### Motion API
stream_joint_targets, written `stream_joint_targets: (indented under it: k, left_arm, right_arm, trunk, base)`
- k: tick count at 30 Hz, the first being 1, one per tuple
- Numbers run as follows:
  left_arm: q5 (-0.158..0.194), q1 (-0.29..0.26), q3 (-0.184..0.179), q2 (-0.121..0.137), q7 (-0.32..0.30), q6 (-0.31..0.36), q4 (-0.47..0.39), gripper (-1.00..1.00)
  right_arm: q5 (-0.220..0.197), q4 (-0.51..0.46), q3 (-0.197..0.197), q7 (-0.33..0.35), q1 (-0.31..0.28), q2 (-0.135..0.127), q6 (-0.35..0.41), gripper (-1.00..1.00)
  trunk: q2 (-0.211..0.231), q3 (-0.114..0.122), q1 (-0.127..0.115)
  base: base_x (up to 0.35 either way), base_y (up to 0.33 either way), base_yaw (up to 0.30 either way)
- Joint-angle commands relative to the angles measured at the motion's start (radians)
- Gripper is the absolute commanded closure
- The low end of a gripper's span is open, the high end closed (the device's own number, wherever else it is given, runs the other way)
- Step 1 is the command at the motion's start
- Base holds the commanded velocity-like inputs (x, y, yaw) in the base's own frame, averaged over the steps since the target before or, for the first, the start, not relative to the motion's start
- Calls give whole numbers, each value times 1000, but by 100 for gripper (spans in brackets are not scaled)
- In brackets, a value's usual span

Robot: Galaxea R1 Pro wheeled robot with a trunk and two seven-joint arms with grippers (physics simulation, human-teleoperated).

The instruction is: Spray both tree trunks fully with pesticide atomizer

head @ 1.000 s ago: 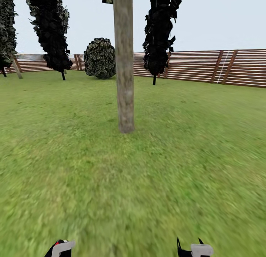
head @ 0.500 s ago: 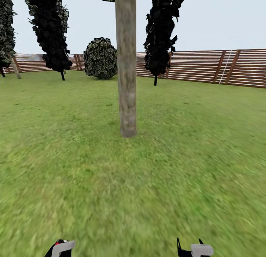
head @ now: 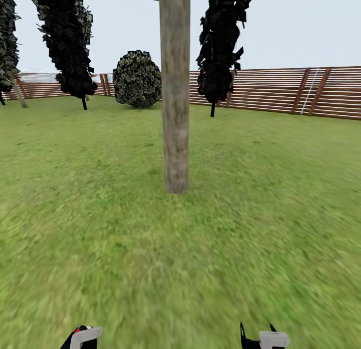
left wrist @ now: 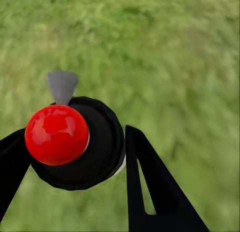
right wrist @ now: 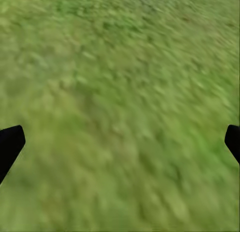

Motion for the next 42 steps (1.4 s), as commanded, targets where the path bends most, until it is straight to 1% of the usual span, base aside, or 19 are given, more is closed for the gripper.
stream_joint_targets:
  k: [1,24,33,42]
  left_arm:
    - [0,0,0,0,0,0,0,100]
    - [0,0,0,0,0,1,0,100]
    - [0,0,0,0,0,1,0,100]
    - [-1,0,0,0,0,1,0,100]
  right_arm:
    - [0,0,0,0,0,0,0,-100]
    - [0,0,1,0,0,0,0,-100]
    - [1,1,1,0,0,1,2,-100]
    - [1,1,1,0,0,5,1,-100]
  trunk:
    - [0,0,0]
    - [0,0,0]
    - [0,0,0]
    - [0,0,0]
  base:
    - [338,100,0]
    - [338,82,0]
    - [338,71,-177]
    - [338,59,-16]
